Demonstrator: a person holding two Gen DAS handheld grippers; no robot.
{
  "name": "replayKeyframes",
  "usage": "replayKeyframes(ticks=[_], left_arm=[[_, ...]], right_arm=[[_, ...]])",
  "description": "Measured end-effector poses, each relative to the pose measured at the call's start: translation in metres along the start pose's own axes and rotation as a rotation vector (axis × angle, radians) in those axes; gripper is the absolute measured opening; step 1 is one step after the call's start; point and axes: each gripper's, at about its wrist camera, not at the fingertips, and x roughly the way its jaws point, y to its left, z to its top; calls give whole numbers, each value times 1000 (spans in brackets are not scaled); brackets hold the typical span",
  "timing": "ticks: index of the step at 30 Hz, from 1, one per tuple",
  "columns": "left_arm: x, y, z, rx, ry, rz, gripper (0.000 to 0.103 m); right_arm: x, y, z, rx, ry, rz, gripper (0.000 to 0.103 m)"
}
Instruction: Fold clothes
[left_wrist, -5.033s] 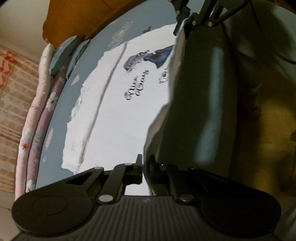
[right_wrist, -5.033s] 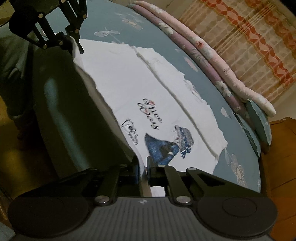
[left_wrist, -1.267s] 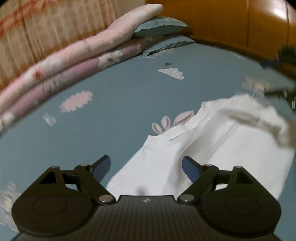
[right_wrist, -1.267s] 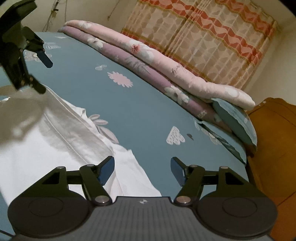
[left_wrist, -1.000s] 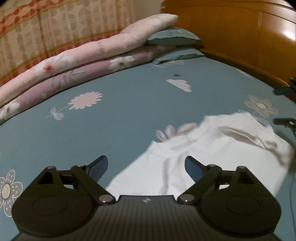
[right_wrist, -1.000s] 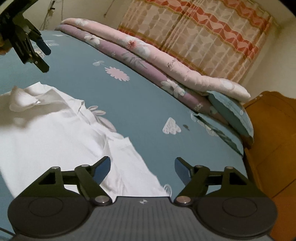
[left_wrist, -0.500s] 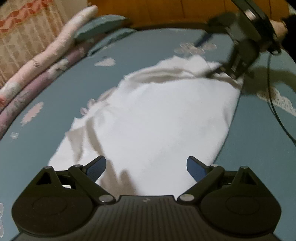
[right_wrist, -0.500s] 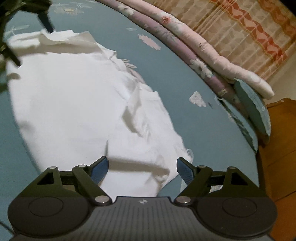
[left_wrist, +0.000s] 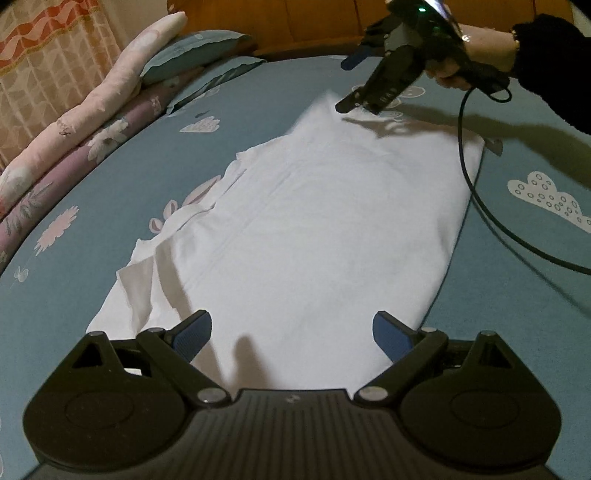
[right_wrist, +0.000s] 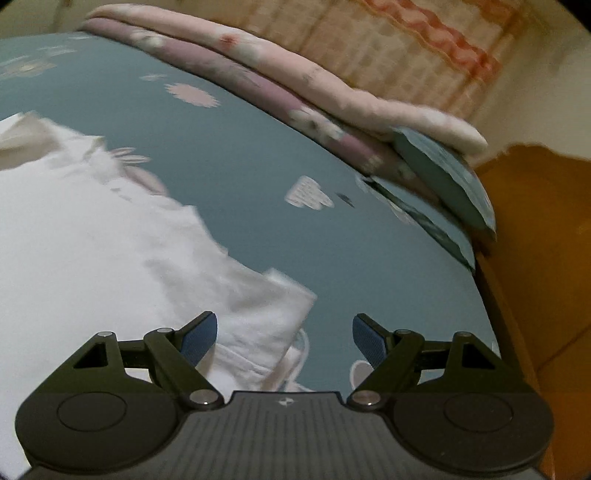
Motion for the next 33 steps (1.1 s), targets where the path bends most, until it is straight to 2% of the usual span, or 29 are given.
replayKeyframes(ticks=[4,8,10,15,20,24,28,31,33], left_arm=[[-7,-2,-3,-9,3,-33,94],[-11,-4,-10,-31,4,-70,94],[-7,-1,-14,-55,28,-78,94],[3,14,-19,-135,83,-95,94],[2,34,-20,-161,92,-33,94],[7,63,-15,-200,84,59,94],[23,97,-10,-273,83,120,94],[36,115,-13,-326,108,144,94],[42,124,-19,-383,122,129,94]], right_arm=[[-8,-7,-6,102,-3,4,84],[-40,13,-16,127,-14,33,88],[-55,30,-22,152,-33,87,98],[-67,63,-33,251,-49,258,101],[-55,74,-45,340,-33,352,103],[-47,70,-54,377,-16,366,103],[-46,66,-58,402,-19,375,103],[-44,67,-61,398,-13,369,103],[-43,69,-63,392,-12,360,103]])
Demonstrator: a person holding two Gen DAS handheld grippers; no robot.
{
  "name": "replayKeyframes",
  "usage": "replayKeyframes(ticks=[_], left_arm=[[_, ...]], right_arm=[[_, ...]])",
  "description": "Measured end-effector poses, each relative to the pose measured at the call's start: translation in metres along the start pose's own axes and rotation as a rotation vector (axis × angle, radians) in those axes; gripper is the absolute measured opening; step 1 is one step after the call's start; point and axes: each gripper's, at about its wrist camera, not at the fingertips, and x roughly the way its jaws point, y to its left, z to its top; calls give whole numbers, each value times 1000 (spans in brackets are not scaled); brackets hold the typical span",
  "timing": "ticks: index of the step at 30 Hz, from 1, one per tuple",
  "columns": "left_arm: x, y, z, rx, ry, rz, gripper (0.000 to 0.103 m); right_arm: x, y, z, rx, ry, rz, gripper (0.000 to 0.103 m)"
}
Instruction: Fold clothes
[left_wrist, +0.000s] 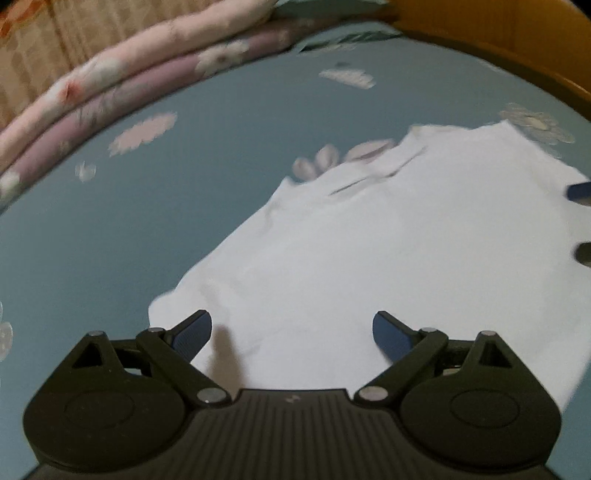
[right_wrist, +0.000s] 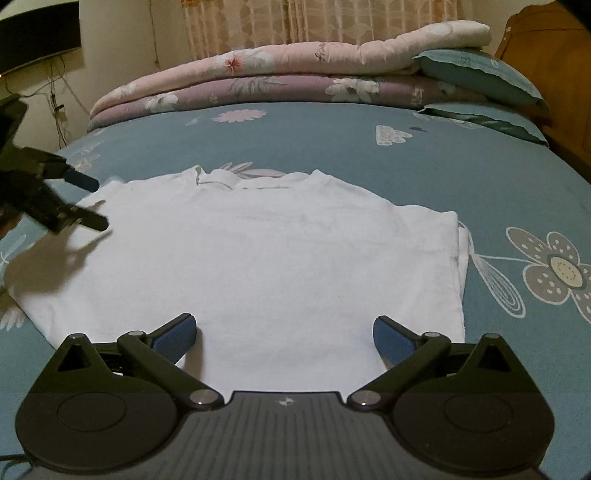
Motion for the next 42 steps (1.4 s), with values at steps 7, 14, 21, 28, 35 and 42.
replayKeyframes(ticks=[7,14,21,28,35,42], left_arm=[[-12,7,-11,-100,-5,-45,94],[-46,-24,-44,-61,11,-176,95],[-51,-12,-74,-144,40,-179,102],[-60,-16,-86,-121,13,-153,102],[-69,-39,-70,-110,-12,-155,102],[-71,-23,-98,-205,12,-127,102]], right_arm=[[2,0,-1,-1,-5,-3,103],[2,0,-2,-1,-7,-5,103],[2,-2,-2,3,-7,0,103],[3,-4,-2,4,-1,3,103],[4,-4,-6,-23,-19,-6,103],[4,-5,-6,-21,-14,1,103]])
